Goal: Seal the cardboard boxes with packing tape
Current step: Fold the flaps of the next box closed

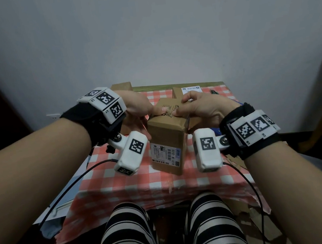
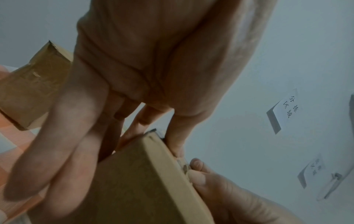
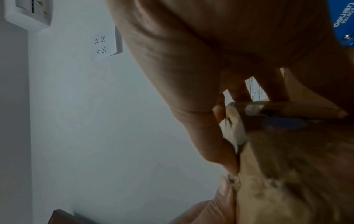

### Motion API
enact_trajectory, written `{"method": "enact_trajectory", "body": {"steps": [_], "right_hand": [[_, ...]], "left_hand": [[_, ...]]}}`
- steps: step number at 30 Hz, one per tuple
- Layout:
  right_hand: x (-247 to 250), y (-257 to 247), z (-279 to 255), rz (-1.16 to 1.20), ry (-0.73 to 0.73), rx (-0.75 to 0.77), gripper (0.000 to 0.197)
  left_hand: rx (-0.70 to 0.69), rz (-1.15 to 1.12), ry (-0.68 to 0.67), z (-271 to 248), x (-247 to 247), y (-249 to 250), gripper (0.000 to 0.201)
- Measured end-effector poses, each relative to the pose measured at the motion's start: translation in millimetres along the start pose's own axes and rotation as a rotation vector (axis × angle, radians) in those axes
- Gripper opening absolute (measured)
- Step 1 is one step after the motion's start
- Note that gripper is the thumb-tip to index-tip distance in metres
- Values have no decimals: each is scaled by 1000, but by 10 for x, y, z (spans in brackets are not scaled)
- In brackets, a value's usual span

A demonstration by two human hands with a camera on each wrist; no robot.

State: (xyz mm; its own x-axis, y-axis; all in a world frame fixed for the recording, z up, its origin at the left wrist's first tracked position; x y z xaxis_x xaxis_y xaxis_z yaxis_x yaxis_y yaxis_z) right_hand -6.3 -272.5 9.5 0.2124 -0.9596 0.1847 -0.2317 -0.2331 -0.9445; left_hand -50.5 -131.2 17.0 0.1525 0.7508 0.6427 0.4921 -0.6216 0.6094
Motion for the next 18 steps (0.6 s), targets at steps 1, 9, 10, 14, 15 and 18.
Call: {"method": "enact_trajectory", "body": {"steps": [1,9,10,14,15,18], "right_hand": [[-5,-1,5,-9,4,0,38],[-13,14,0,41,-11,-7,38],[-8,26,-8,76,-29,-10,38],[16,56,-43,171,-84,-10,37],[18,60,-46,176,-90,-6,35],[18,84,-45,180,-91,-7,23]], "left_hand": [[1,0,-2,-2,-3,1,46],[-2,12,-35,3,11,7,51],[-5,10,-39,2,13,12,52],[-48,53,-65,-10,-8,83,65],[-56,78,-64,-9,-11,102,71],[-64,171,-55,-8,-1,130,92]]}}
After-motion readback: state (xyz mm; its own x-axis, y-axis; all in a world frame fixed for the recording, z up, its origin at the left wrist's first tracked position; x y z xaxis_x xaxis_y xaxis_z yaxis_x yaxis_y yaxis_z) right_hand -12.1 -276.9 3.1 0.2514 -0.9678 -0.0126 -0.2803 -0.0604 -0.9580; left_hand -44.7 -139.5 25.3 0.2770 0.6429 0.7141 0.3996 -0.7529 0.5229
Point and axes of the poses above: each hand's wrist, its own z-axis towards the middle knuckle, its own x-axis out of the back of the hand, y = z × x, the point moved 9 cm from there along z, towards the middle knuckle, and after that the axes turned 14 degrees about y, right-handed, at the moved point
